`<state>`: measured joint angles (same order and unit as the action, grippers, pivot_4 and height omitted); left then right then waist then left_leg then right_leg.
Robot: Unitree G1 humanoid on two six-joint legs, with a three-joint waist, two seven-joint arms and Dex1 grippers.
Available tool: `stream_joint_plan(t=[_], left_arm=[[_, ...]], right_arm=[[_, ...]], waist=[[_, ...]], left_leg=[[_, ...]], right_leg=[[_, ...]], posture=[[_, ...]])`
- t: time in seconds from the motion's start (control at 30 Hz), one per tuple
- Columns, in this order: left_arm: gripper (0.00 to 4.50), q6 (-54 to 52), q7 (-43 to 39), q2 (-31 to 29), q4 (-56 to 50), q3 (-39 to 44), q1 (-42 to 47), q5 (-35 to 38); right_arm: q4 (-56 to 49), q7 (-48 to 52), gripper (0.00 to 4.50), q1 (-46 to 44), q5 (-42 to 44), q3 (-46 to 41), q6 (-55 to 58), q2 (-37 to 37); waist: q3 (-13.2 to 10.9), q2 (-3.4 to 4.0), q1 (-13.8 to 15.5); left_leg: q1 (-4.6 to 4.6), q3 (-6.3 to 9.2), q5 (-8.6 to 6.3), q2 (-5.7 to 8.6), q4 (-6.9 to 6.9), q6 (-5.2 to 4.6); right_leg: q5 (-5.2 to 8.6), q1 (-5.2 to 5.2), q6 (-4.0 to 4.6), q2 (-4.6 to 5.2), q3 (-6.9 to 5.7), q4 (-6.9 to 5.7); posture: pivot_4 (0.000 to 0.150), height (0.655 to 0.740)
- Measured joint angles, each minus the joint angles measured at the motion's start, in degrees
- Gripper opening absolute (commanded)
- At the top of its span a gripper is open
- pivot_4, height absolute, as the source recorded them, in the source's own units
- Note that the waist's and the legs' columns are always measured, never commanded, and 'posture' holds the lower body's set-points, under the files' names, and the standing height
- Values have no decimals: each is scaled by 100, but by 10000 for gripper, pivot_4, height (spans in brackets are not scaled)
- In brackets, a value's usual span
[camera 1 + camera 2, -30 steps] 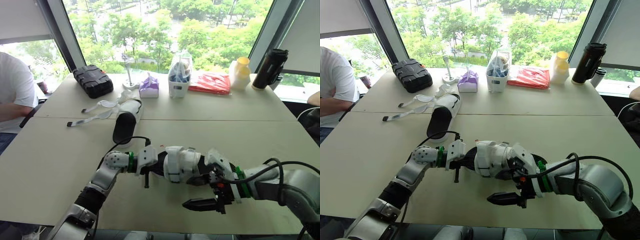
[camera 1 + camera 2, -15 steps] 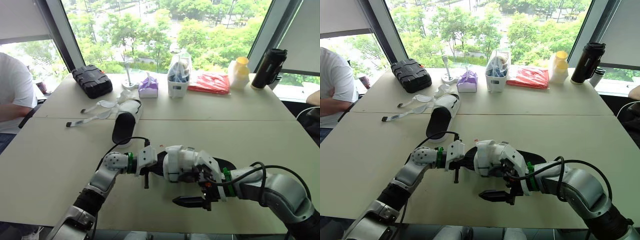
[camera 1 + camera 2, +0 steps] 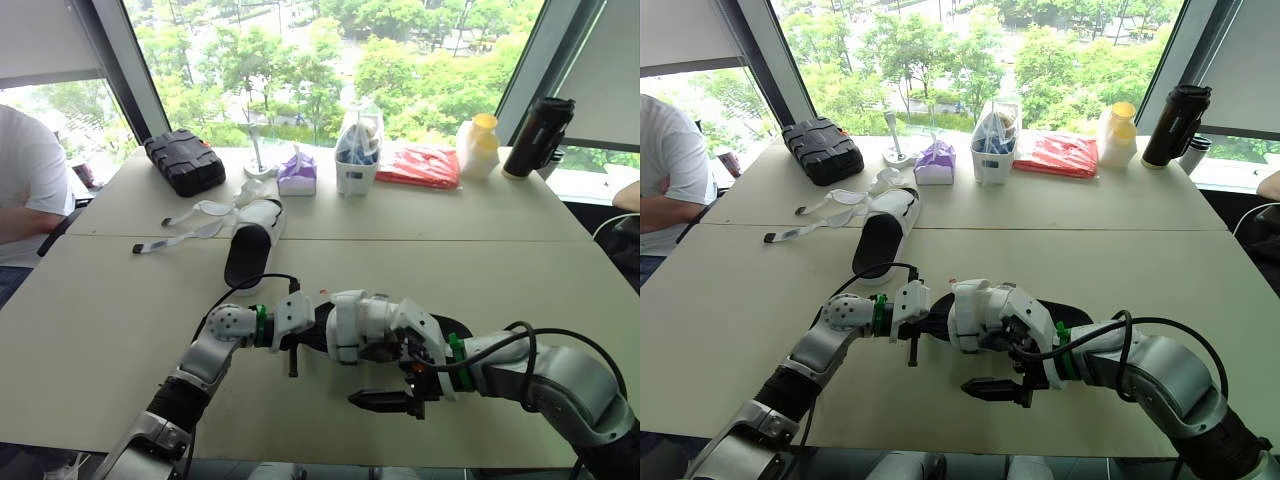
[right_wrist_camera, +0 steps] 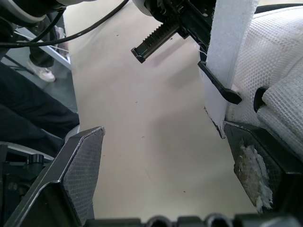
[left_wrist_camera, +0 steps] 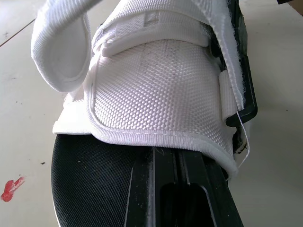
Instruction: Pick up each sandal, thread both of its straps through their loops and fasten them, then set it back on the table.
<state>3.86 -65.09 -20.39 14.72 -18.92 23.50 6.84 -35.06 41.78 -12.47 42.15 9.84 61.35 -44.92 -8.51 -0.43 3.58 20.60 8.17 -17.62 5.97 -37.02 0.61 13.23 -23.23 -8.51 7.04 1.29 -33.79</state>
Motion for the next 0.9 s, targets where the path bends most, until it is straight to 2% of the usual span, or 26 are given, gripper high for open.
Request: stream_joint_plan(t=[0.7, 0.8, 0.9], left_arm=[[0, 8, -19, -43, 86, 5, 49, 0], [0, 8, 15, -41, 79, 5, 35, 0], [0, 8, 16, -40, 43, 5, 12, 0]], right_arm=[[238, -514, 43363, -239, 36, 218, 368, 816], [398, -550, 34804, -330, -97, 388, 324, 947], [545, -618, 18871, -373, -263, 417, 264, 968]], waist=[[0, 4, -24], [1, 5, -55], [2, 6, -58]], left_leg=[[-17, 2, 1, -7, -1, 1], [-18, 3, 2, -9, -2, 3], [-17, 3, 2, -7, -3, 3]], right_leg=[[3, 0, -5, -7, 0, -1], [5, 0, -7, -9, 0, -1], [1, -3, -3, -9, 0, 0]], posture=[[1500, 7400], [1500, 7400], [1500, 7400]])
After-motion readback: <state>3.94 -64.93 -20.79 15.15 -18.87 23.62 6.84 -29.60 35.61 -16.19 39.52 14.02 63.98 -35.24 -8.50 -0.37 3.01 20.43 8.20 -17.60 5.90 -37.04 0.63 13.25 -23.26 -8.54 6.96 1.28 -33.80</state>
